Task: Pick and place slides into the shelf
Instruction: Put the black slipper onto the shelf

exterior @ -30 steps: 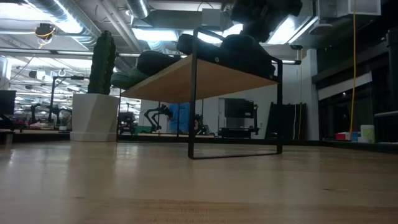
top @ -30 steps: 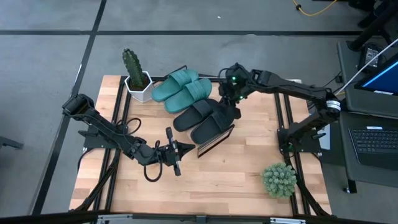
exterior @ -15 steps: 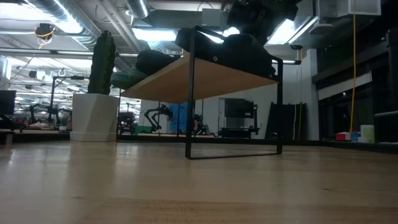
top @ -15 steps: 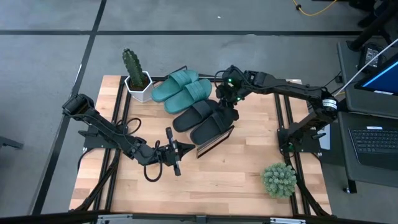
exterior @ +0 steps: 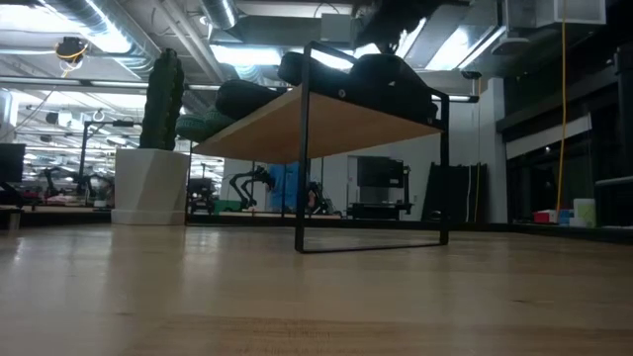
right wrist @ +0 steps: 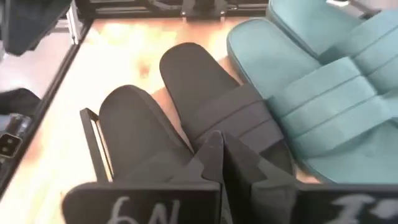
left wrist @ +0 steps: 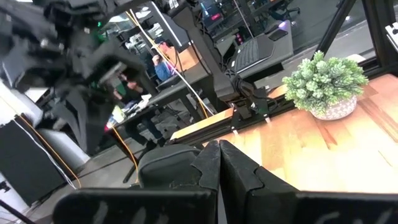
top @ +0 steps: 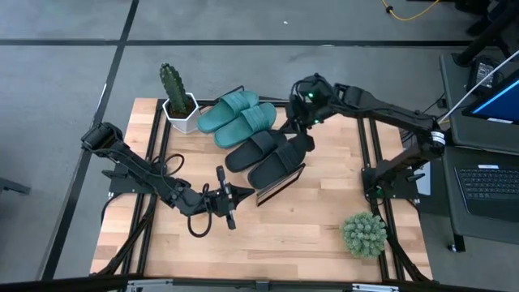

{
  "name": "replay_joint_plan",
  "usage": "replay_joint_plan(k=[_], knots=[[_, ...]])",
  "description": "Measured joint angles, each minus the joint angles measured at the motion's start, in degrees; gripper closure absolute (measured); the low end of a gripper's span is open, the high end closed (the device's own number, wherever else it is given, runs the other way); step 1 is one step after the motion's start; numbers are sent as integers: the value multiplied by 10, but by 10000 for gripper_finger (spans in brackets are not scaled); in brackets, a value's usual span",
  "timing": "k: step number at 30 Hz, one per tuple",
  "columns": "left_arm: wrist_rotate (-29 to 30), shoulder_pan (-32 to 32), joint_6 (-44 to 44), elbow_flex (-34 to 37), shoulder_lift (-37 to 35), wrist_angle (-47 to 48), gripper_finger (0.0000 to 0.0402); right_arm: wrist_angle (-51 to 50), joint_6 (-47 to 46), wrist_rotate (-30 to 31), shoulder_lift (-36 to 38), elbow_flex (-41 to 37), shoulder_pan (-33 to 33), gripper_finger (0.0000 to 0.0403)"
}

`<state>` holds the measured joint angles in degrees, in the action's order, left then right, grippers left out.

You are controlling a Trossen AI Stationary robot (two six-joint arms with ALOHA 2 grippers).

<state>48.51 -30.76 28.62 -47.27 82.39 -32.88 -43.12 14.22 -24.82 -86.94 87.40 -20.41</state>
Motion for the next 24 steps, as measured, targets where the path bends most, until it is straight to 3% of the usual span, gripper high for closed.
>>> replay_joint_plan(k=[5, 11, 16, 24], knots=[[24, 0, 4, 0, 0, 5, 402, -32, 15, 83, 40, 22, 31, 397], [95, 0, 34, 0, 0, 51, 402, -39, -22, 124, 114, 1, 87, 397], [91, -1, 36, 0, 0, 89, 401, -18, -65, 188, 163, -76, 154, 397], [90, -11, 46, 0, 0, 143, 401, 157, -131, 227, 277, -251, 226, 397]])
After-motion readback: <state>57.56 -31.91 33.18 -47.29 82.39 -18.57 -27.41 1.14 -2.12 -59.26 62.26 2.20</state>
